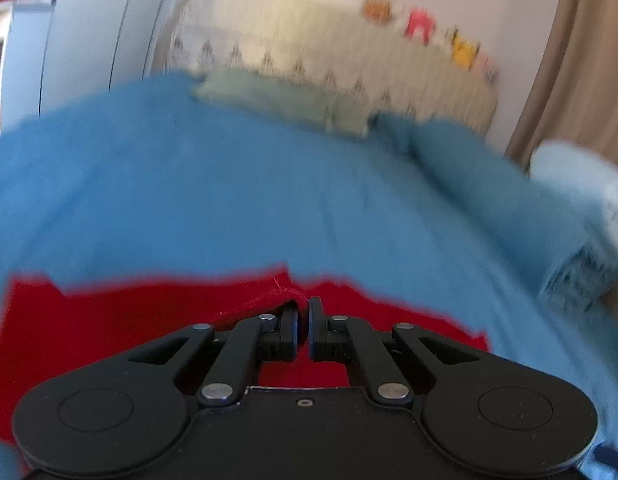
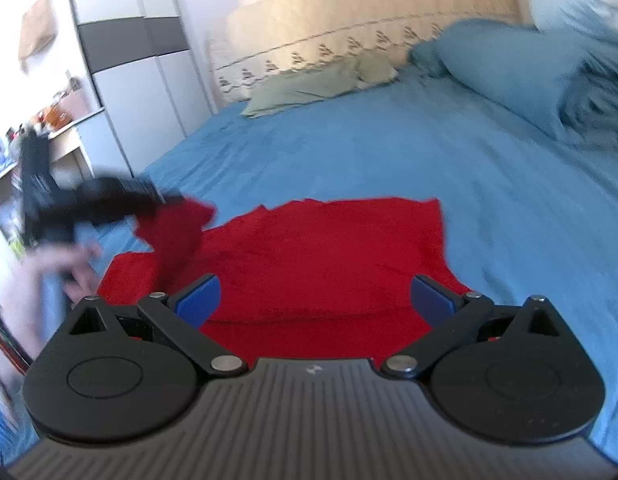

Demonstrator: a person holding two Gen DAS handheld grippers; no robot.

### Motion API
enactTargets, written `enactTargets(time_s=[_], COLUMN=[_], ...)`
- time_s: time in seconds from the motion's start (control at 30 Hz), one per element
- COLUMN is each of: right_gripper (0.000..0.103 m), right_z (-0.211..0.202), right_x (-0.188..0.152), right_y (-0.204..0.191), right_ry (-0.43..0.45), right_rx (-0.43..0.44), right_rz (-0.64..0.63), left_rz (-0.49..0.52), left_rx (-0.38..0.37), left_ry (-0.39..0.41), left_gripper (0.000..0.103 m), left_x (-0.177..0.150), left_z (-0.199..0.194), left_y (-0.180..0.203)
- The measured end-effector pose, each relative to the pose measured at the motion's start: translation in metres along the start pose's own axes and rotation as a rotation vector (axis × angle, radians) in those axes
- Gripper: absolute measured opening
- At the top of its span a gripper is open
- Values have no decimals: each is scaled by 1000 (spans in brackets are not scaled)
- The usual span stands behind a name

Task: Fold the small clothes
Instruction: 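Fold the held side edge over toward the sweater center, open left tool, then grasp the opposite side edge of the sweater with the right tool and lift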

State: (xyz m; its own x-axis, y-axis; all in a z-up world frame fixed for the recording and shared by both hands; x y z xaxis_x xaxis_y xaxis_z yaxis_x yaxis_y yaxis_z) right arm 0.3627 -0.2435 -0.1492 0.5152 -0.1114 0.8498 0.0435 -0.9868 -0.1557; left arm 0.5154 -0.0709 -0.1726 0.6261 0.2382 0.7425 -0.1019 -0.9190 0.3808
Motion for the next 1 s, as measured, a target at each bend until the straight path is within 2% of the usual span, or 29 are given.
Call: enactTargets(time_s=[0.1, 0.2, 0.27, 0.3, 0.33, 0.43, 0.5, 0.6, 0.7, 0.9, 1.0], right_gripper=[103, 103, 103, 103, 103, 103, 103, 103, 103, 103, 103], right_z=[-5, -7, -6, -5, -5, -3, -2, 12, 36, 84, 109], right_x=[-8, -14, -18, -19, -20, -14, -3, 7, 13, 18, 17], right_y=[17, 21, 23, 23, 22, 15, 12, -4, -30, -93, -127], right_ry=[-14, -21, -26, -28, -30, -24, -7, -62, -119, -102, -90], right_rx=[4, 12, 19, 20, 22, 15, 11, 26, 46, 80, 81], right_rz=[30, 34, 35, 35, 34, 6, -20, -115, -246, -536, -689], left_rz=[35, 43, 49, 54, 57, 66, 84, 92, 68, -27, -41], left_rx=[23, 22, 17, 15, 11, -21, -15, 3, 46, 88, 94], left_ry=[-52, -81, -94, -100, -97, -66, -43, -2, -18, -82, -84], left_gripper=[4, 5, 11, 28, 53, 86, 103, 103, 103, 103, 103], left_x=[-33, -50, -55, -56, -54, -42, -37, -33, -39, -56, -60], left_z=[22, 26, 24, 20, 17, -3, -24, -61, -76, -80, -86], left_y=[1, 0, -4, -4, -6, -8, -16, -40, -72, -122, -136])
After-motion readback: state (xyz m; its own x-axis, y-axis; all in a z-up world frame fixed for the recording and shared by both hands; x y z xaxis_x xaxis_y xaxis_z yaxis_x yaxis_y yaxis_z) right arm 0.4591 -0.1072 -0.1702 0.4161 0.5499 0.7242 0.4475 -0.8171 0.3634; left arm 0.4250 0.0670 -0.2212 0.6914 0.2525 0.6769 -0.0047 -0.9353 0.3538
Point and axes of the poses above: each gripper's, at about its wrist camera, not at the fingertips, and z roughly the way its jaws point, y to its right, x to its top, the point moved 10 cm from there along z, roughly the way its jaws point, and after that the axes turned 7 degrees about -z, right-handed, at the moved point
